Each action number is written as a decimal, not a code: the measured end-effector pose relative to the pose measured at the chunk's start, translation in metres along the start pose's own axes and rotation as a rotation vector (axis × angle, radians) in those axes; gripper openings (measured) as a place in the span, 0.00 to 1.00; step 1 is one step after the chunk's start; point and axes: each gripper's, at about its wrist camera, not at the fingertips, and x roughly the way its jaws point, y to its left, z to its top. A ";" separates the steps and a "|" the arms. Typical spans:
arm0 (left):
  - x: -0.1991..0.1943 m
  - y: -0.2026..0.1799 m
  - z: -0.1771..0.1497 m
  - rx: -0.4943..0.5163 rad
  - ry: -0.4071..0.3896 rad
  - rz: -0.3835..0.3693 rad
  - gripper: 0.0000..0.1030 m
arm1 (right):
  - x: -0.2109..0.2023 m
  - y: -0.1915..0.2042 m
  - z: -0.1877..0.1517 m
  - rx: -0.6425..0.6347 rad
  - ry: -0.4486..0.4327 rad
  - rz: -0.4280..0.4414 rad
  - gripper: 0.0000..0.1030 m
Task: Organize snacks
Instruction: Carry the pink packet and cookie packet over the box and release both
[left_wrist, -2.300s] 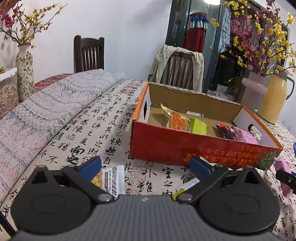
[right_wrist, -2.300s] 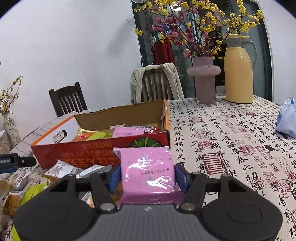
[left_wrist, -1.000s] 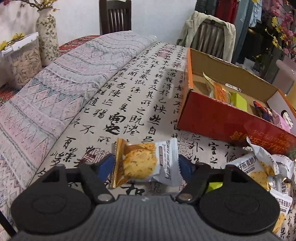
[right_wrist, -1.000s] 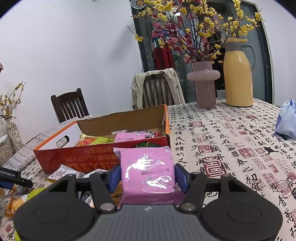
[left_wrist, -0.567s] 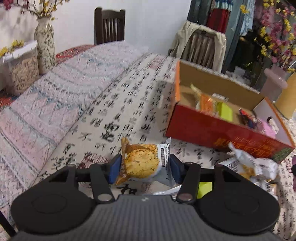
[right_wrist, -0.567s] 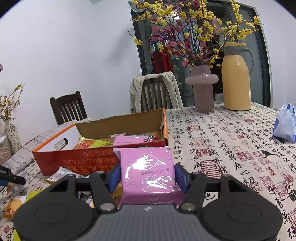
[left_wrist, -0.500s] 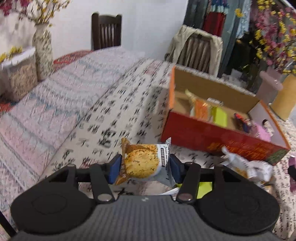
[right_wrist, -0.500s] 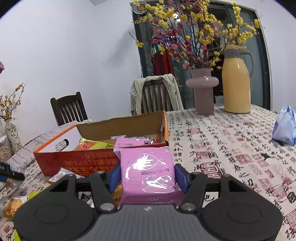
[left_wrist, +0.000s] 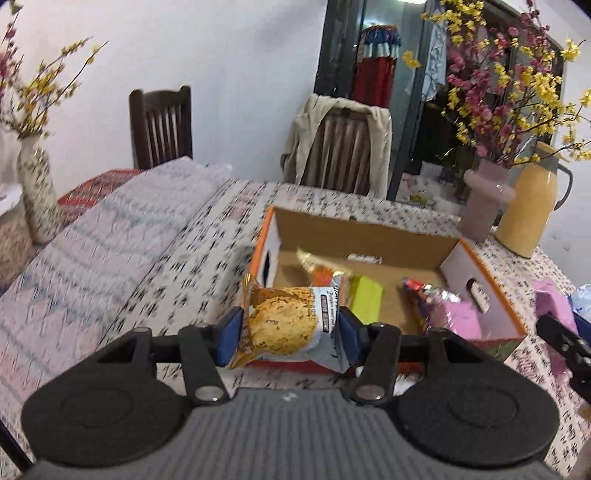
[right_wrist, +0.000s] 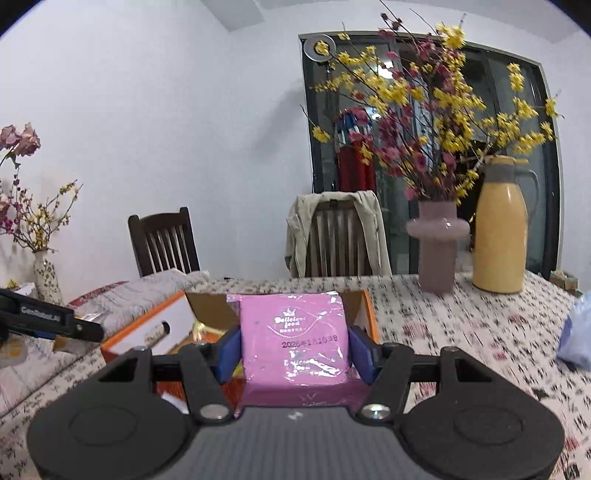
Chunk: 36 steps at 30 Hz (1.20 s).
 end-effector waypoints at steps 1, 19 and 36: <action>0.000 -0.003 0.003 0.002 -0.008 -0.004 0.54 | 0.003 0.002 0.004 -0.004 -0.004 0.001 0.59; 0.033 -0.035 0.047 -0.015 -0.103 0.013 0.53 | 0.072 0.012 0.033 -0.018 -0.018 -0.061 0.59; 0.089 -0.025 0.019 -0.025 -0.102 0.057 0.76 | 0.107 0.003 -0.001 0.008 0.085 -0.049 0.65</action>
